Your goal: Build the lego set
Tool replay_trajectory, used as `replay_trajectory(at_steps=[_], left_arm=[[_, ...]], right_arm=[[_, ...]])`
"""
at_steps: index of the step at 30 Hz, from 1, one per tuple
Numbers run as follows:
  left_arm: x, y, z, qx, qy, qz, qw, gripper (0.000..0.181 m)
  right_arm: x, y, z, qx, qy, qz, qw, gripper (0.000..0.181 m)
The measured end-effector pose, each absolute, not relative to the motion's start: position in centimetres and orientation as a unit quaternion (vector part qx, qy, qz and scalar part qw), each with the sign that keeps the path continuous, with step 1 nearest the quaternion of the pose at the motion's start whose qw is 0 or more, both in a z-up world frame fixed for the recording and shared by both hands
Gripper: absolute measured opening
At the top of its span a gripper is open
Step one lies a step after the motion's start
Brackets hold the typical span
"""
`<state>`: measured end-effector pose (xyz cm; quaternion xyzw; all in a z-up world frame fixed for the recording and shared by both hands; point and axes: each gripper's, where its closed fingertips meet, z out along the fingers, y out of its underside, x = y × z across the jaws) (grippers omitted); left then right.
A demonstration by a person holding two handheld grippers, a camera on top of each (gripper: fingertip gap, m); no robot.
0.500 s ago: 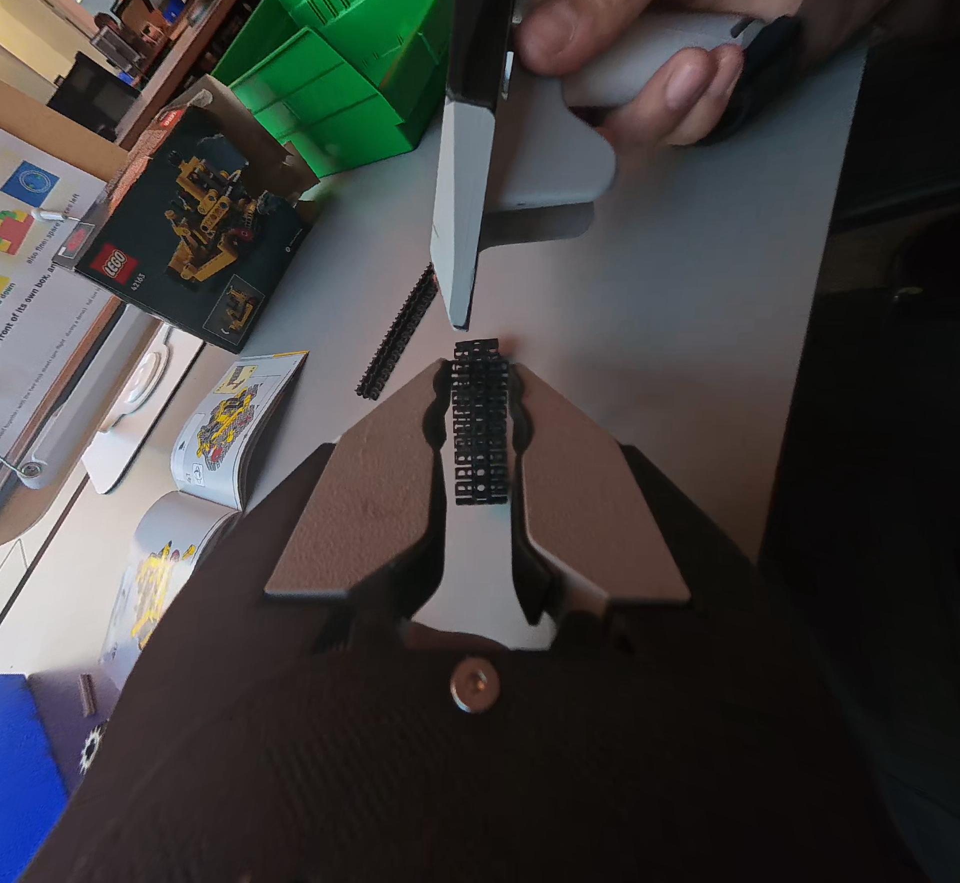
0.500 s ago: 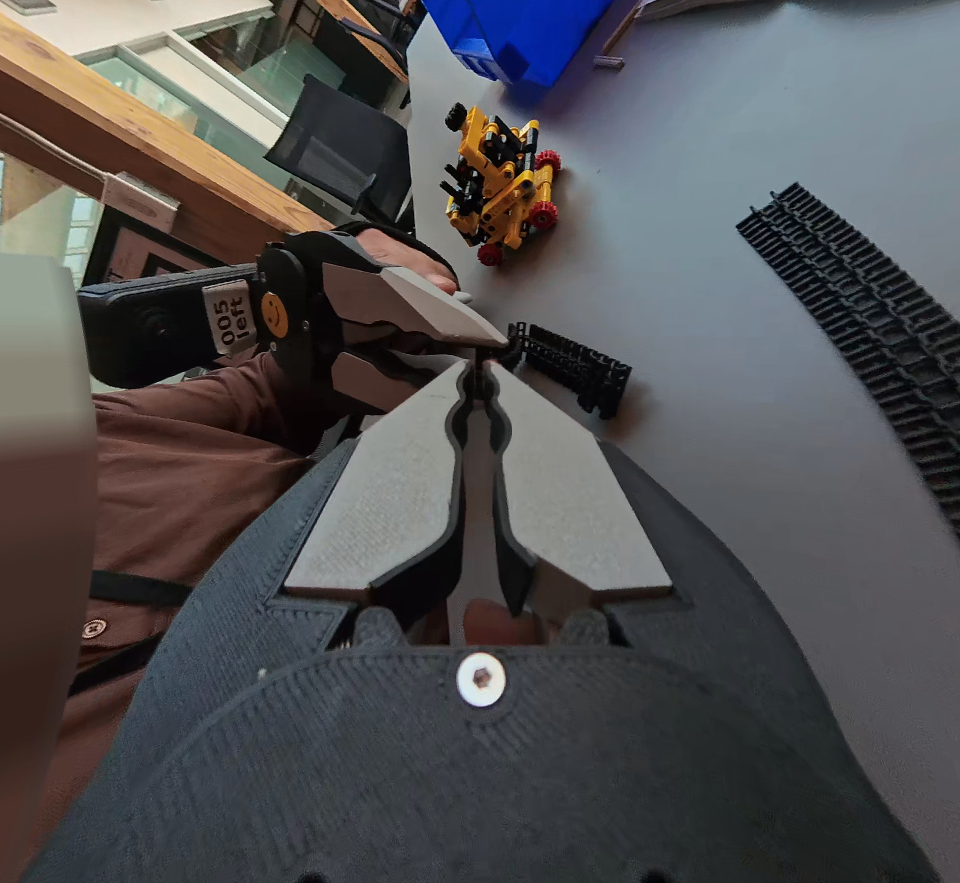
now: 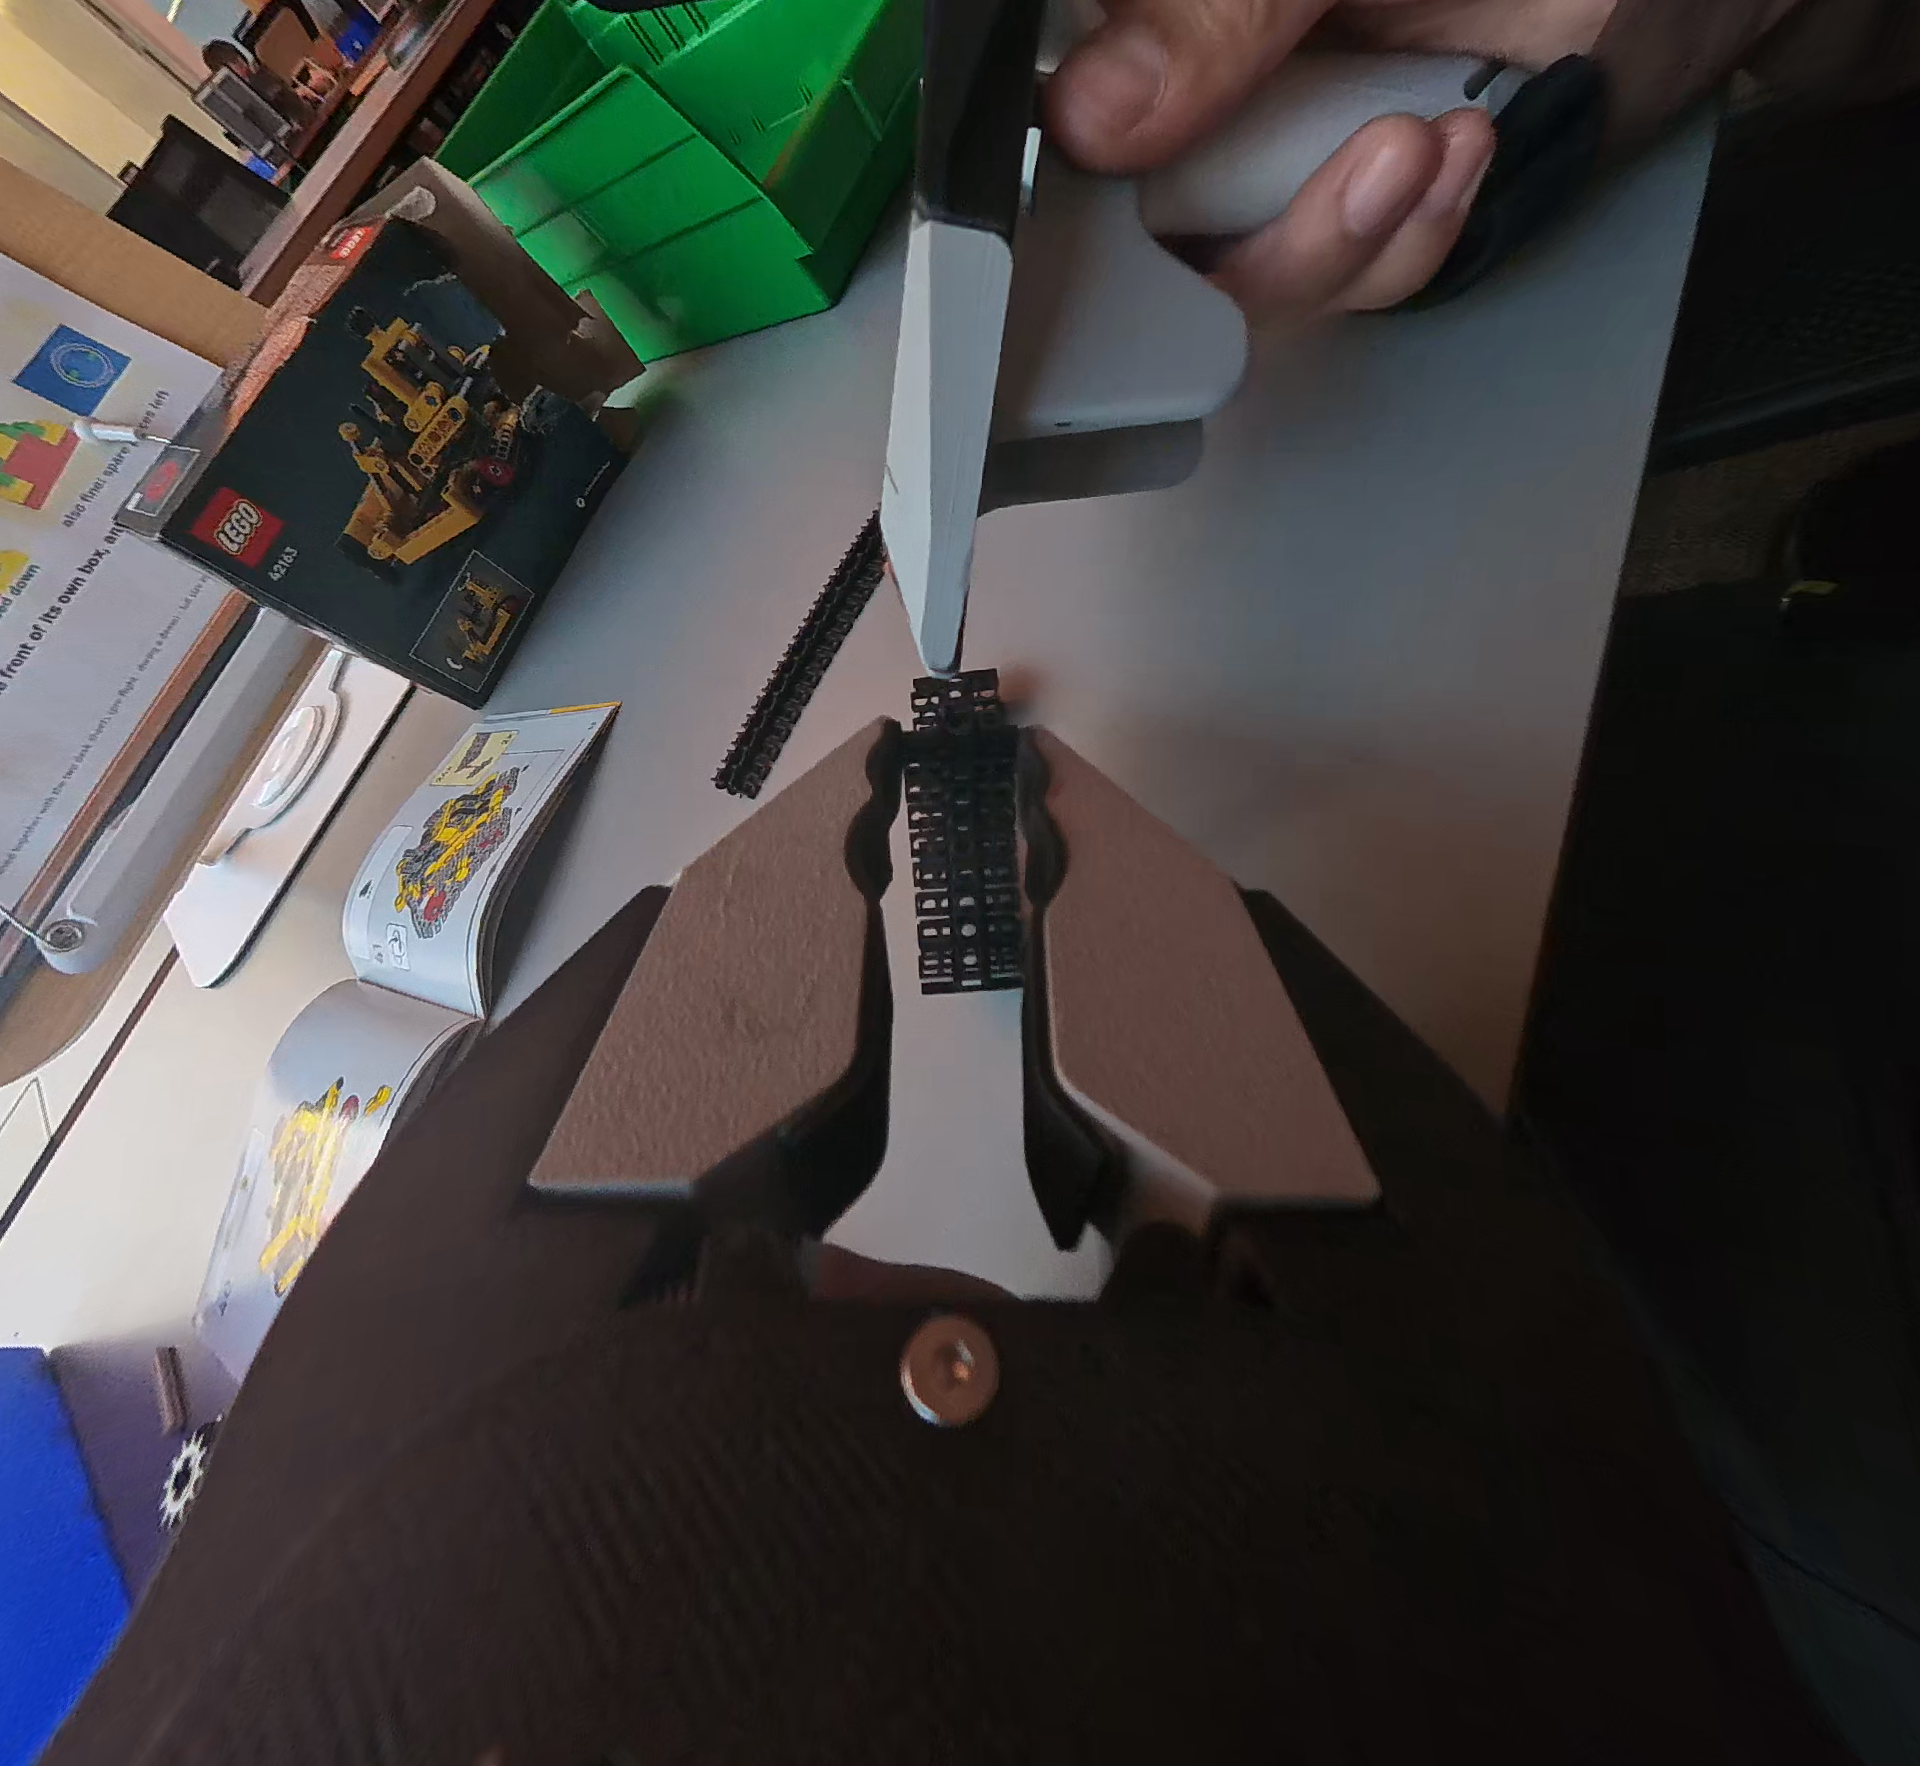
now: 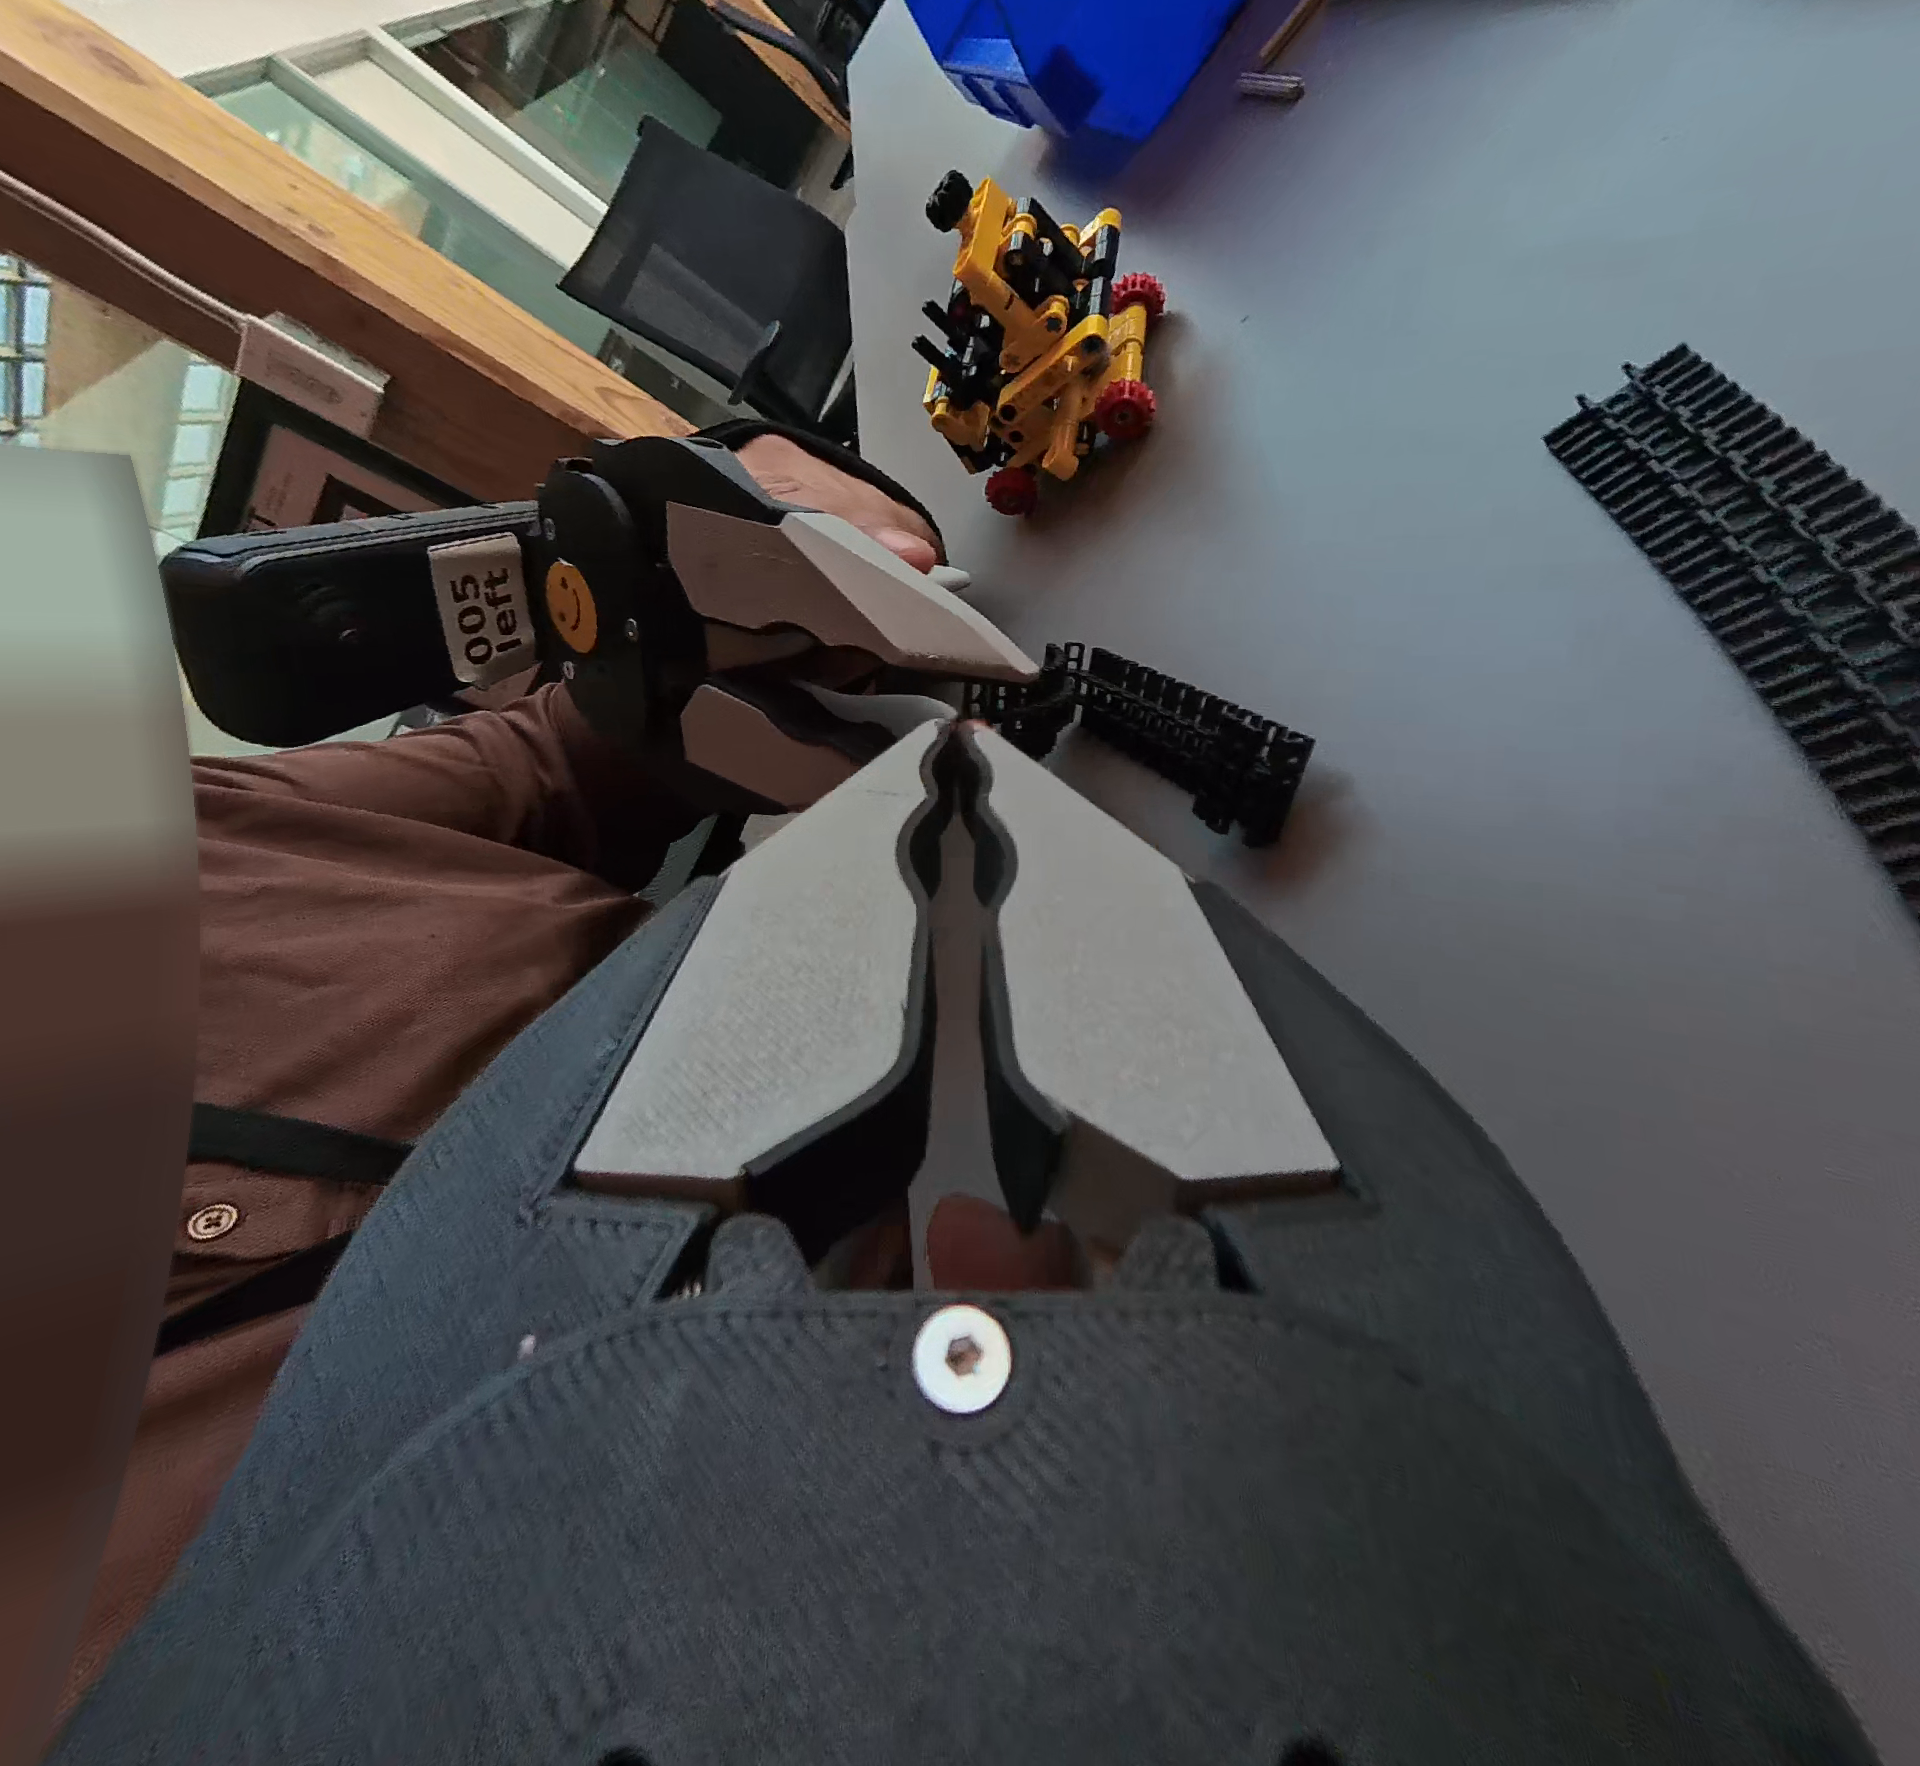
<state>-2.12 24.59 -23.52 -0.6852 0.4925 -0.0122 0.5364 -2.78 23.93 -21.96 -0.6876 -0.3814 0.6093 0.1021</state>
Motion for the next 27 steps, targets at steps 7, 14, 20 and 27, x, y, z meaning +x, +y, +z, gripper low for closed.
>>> replay_trajectory(at_steps=[7, 14, 20, 27], left_arm=[[-1.6, 24.0, -22.3, -0.649, 0.501, -0.019, 0.572, 0.019], [-3.4, 24.2, -21.3, -0.683, 0.444, -0.089, 0.573, 0.018], [-4.8, 25.9, -21.8, -0.762, 0.342, -0.22, 0.504, 0.018], [-5.3, 26.8, -22.0, -0.779, 0.307, -0.252, 0.486, 0.018]], right_arm=[[-2.7, 24.1, -21.9, -0.689, -0.408, 0.583, 0.14, 0.007], [-1.3, 26.5, -21.6, -0.7, -0.438, 0.512, 0.235, 0.009], [-0.1, 28.3, -23.9, -0.741, -0.437, 0.453, 0.233, 0.012], [0.8, 29.7, -25.6, -0.77, -0.422, 0.425, 0.219, 0.013]])
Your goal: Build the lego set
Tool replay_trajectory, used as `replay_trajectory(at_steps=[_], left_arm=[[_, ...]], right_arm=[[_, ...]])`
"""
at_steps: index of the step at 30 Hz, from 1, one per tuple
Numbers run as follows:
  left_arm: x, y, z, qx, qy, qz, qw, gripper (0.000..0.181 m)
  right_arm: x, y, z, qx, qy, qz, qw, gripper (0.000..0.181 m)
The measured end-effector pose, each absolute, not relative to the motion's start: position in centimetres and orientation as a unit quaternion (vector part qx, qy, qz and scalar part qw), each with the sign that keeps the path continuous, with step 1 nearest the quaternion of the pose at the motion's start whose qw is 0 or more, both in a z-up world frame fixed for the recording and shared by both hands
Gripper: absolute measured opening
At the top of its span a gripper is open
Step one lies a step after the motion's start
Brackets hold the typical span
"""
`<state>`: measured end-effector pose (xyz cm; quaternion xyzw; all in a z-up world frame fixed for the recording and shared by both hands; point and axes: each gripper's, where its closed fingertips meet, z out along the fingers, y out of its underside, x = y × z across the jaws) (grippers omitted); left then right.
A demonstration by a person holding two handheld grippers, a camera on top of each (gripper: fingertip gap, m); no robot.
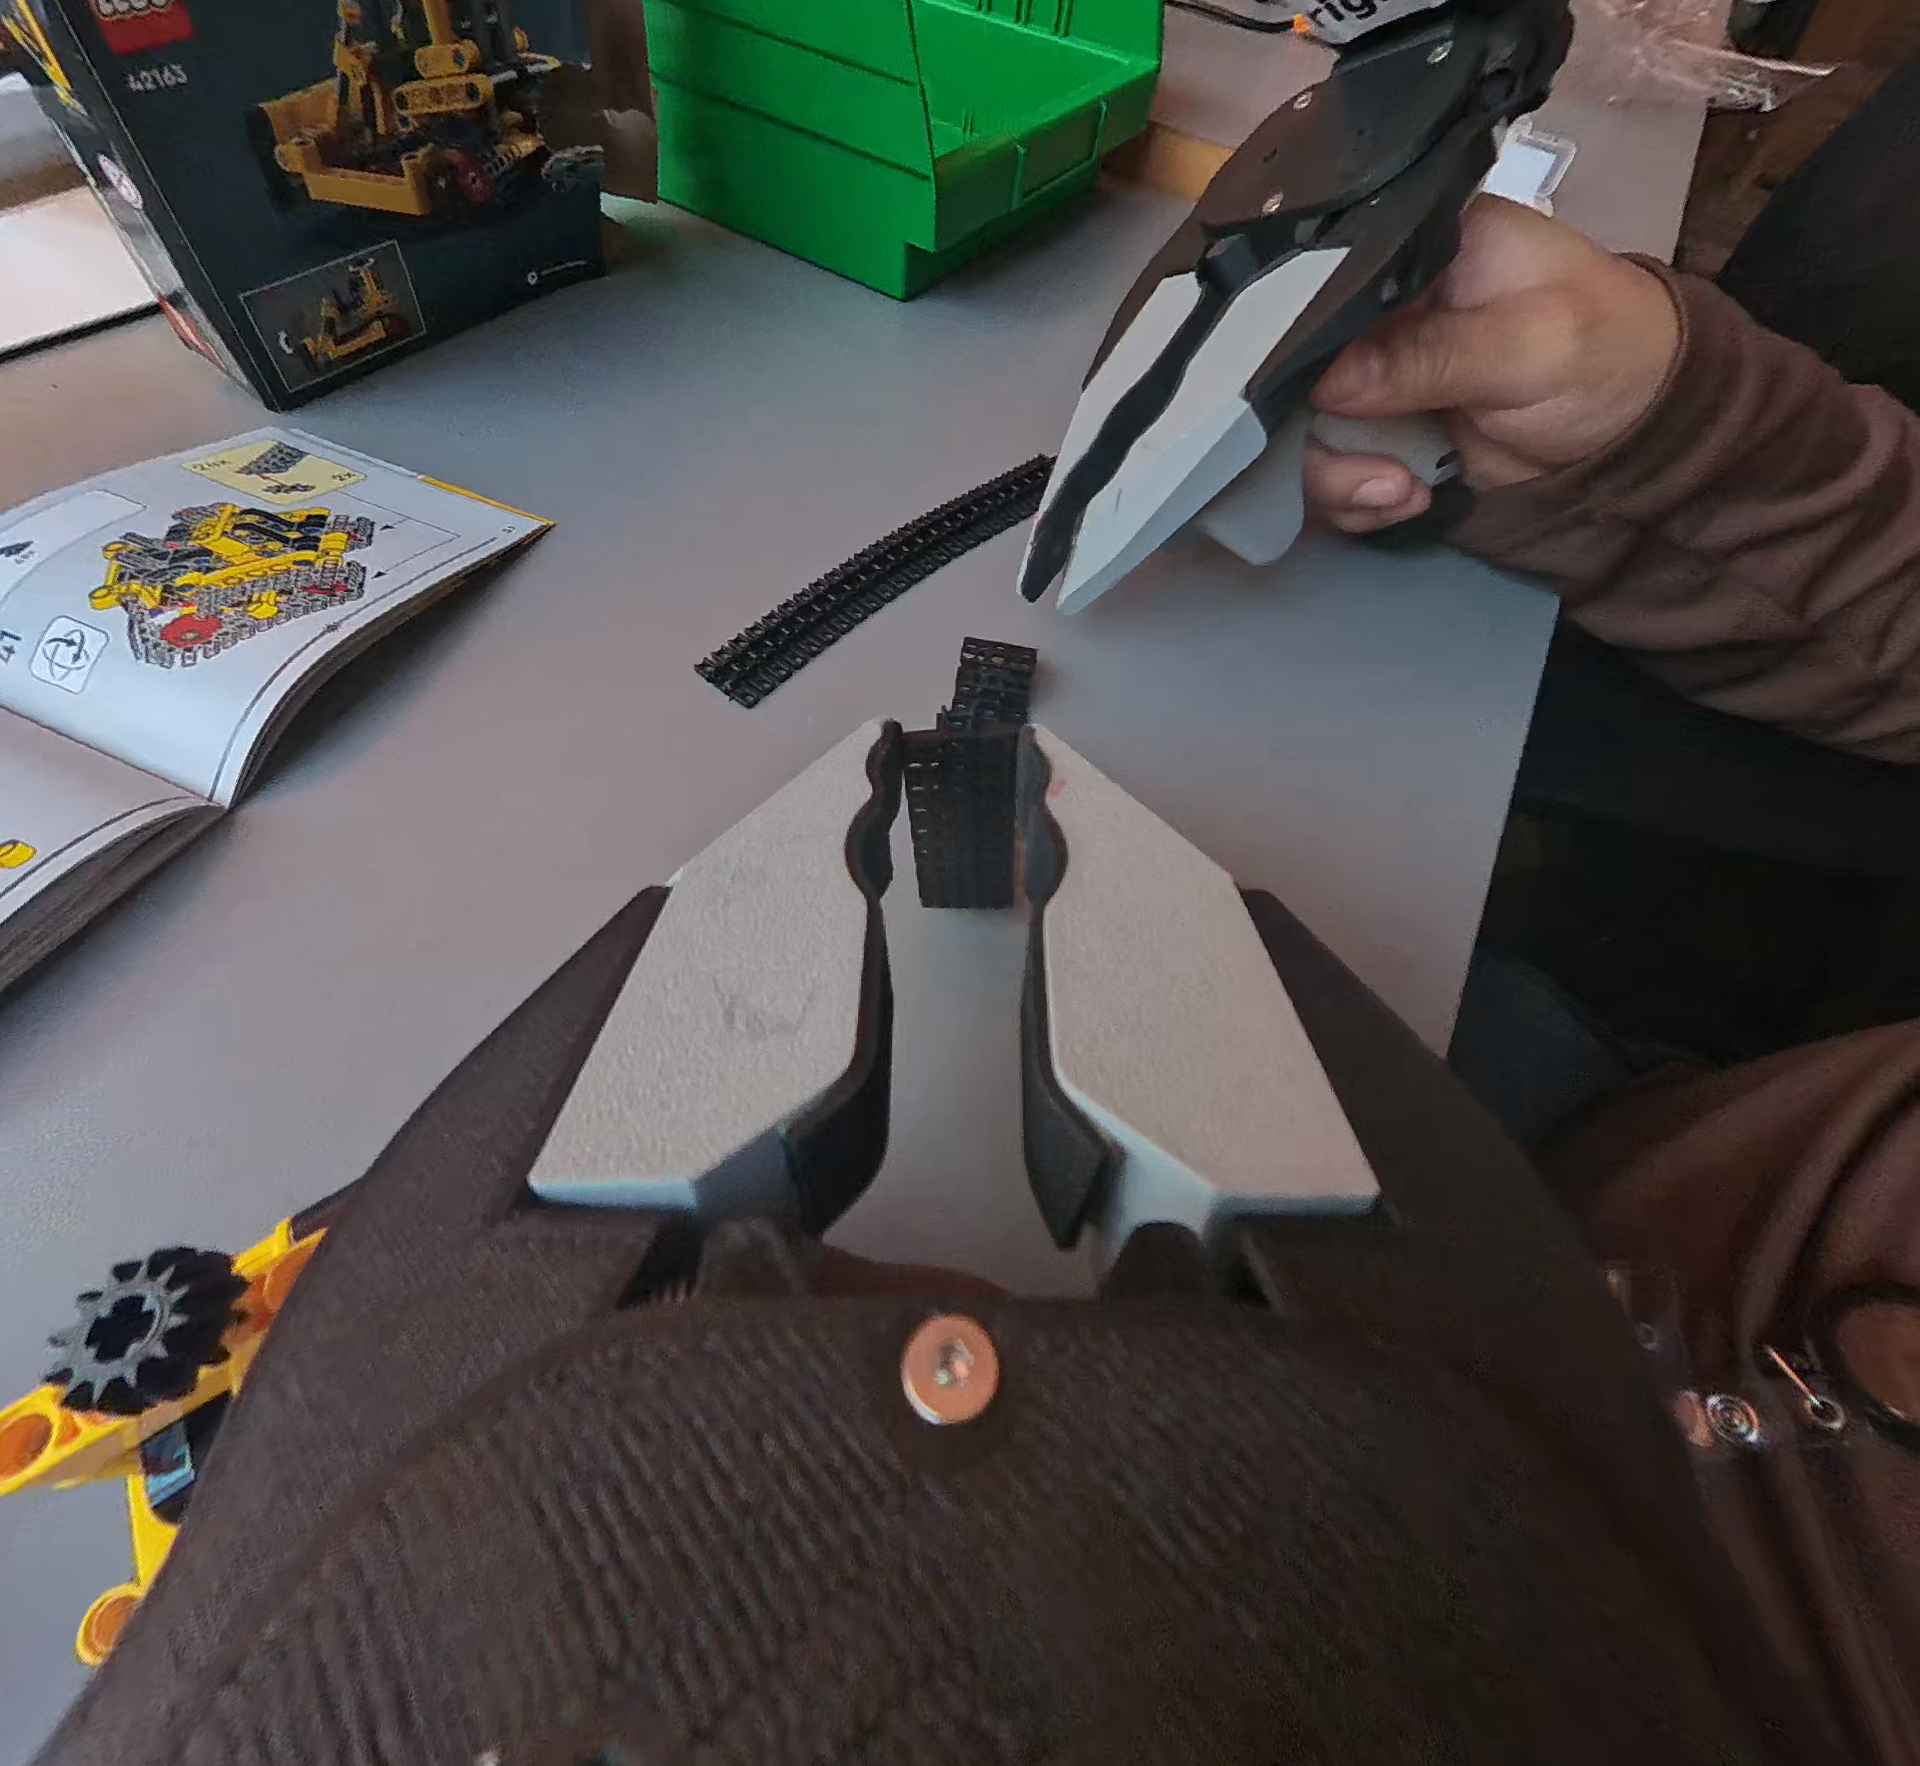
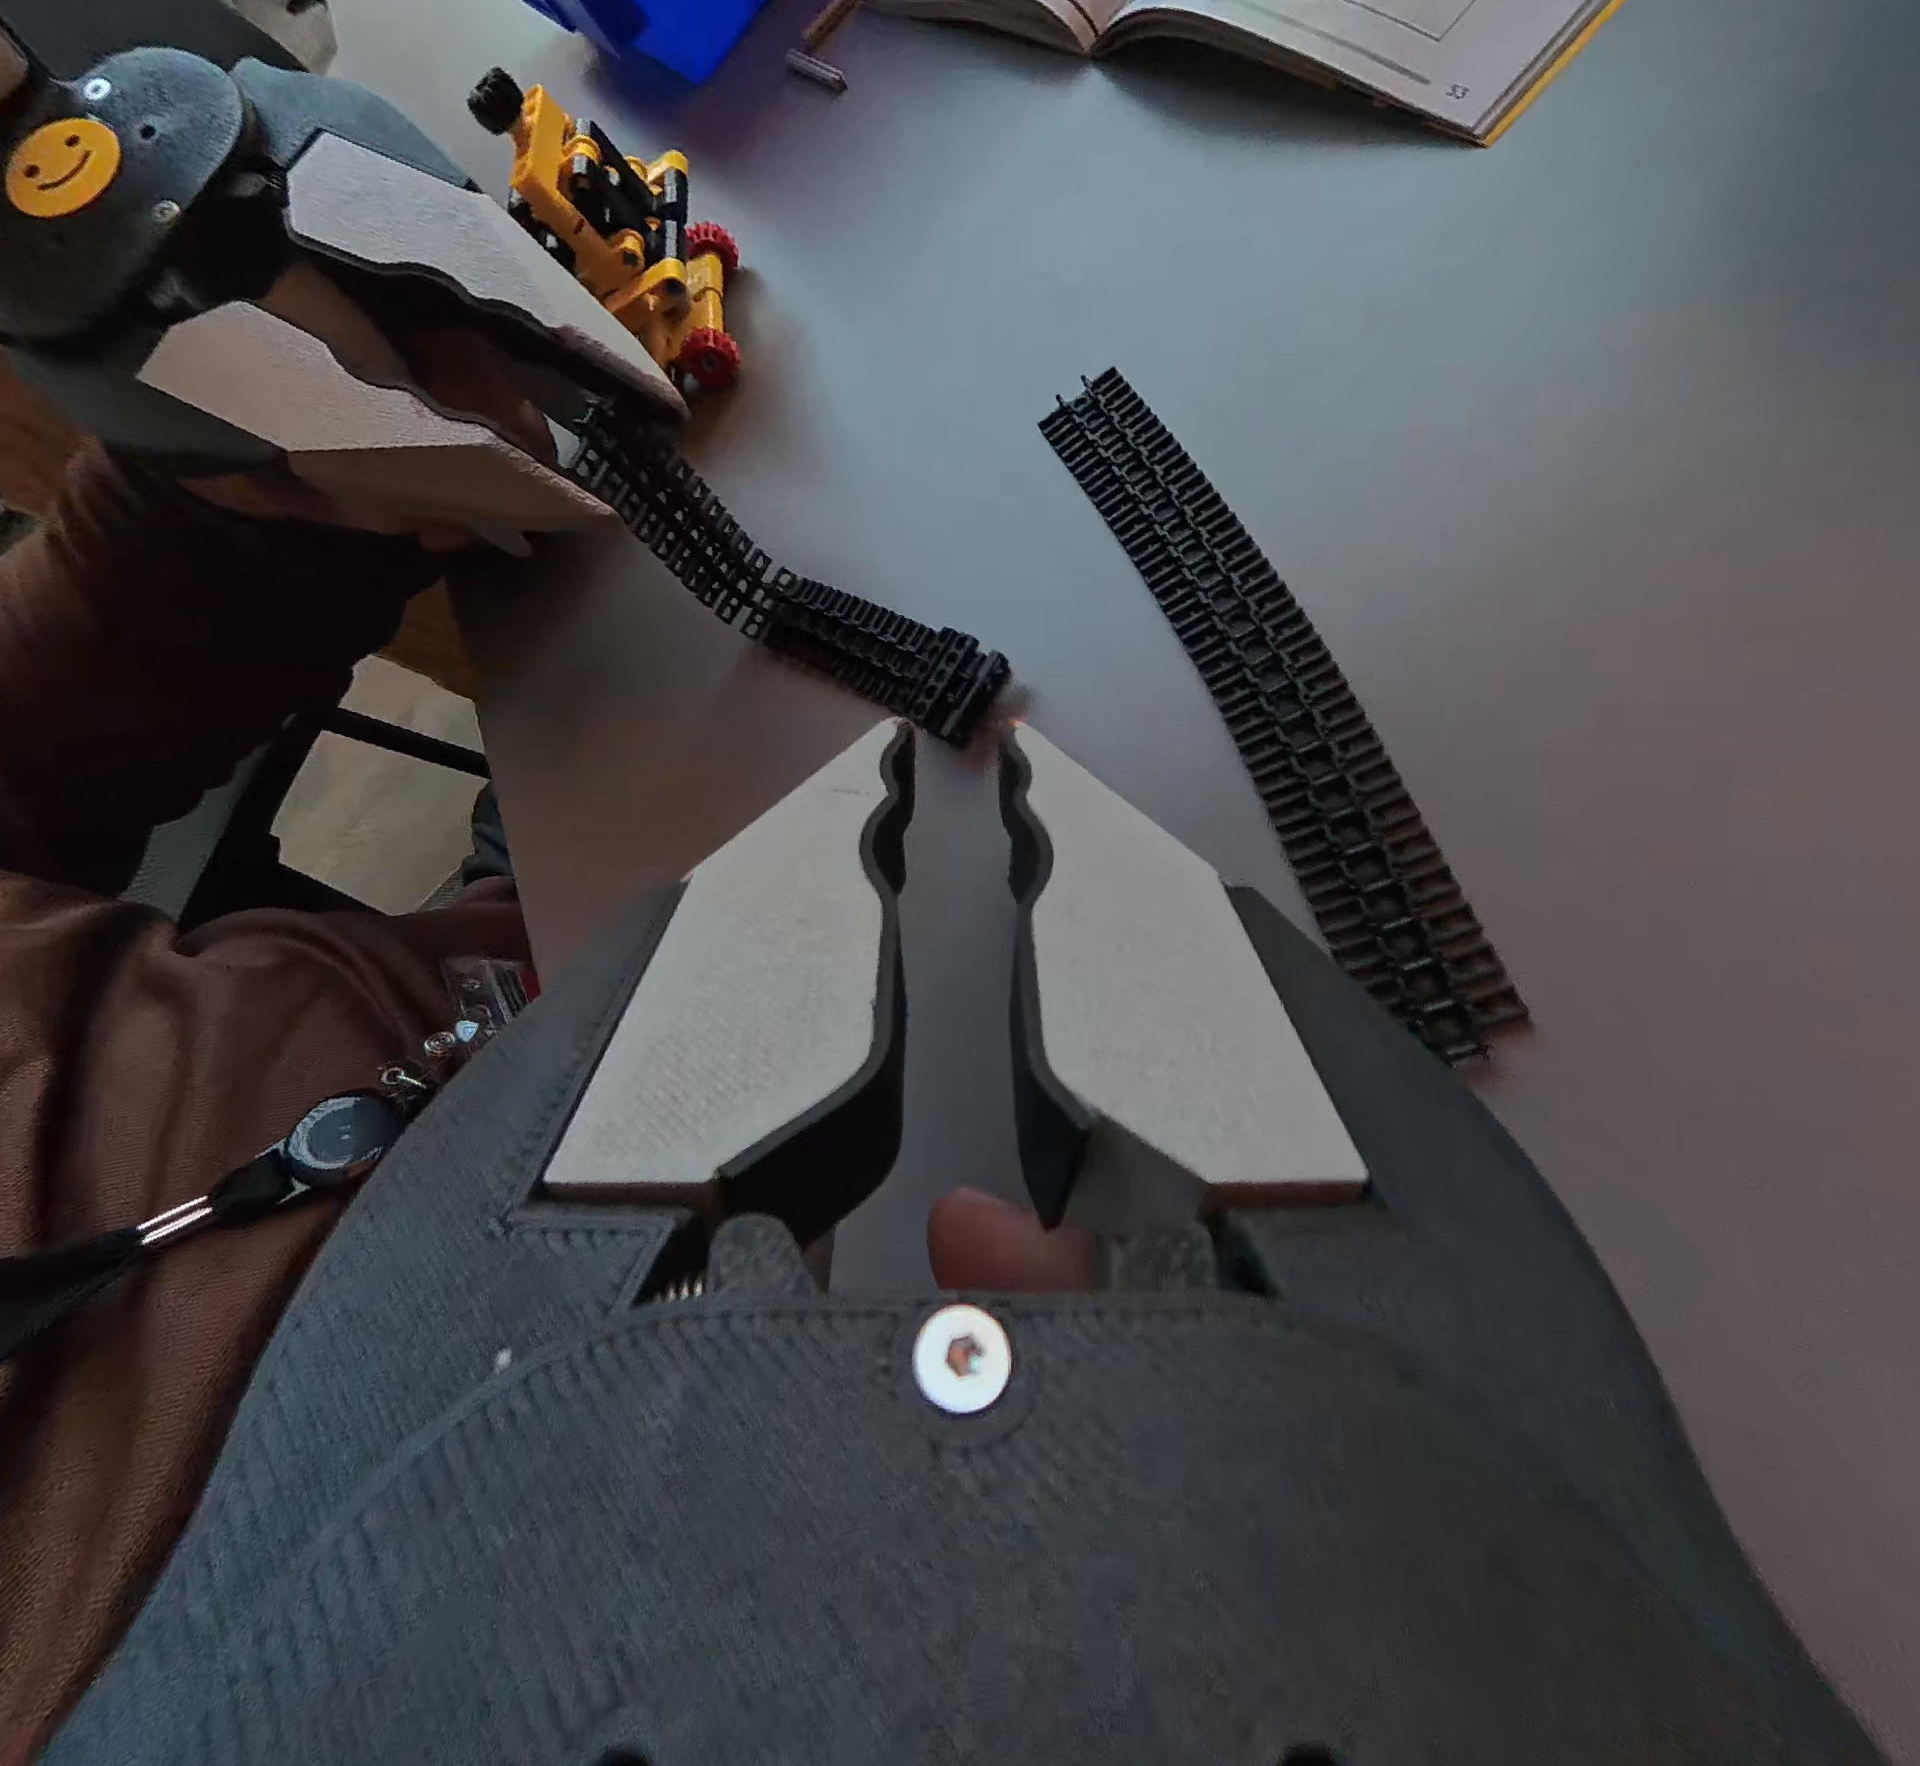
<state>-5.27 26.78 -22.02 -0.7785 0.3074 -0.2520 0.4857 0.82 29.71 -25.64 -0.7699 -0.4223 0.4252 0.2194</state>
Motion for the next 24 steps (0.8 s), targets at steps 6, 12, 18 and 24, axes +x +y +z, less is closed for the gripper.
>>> replay_trajectory(at_steps=[6, 12, 18, 24], left_arm=[[-5.6, 27.3, -22.5, -0.801, 0.258, -0.293, 0.454, 0.019], [-5.6, 27.2, -22.1, -0.797, 0.242, -0.312, 0.457, 0.019], [-5.7, 27.2, -21.5, -0.789, 0.21, -0.339, 0.467, 0.018], [-5.1, 27.1, -22.1, -0.798, 0.243, -0.297, 0.465, 0.018]], right_arm=[[1.0, 29.5, -26.0, -0.776, -0.417, 0.428, 0.202, 0.017], [0.8, 29.3, -26.6, -0.78, -0.42, 0.42, 0.194, 0.018], [1.0, 29.8, -26.5, -0.785, -0.399, 0.435, 0.19, 0.02], [0.8, 29.9, -26.4, -0.783, -0.394, 0.44, 0.194, 0.019]])
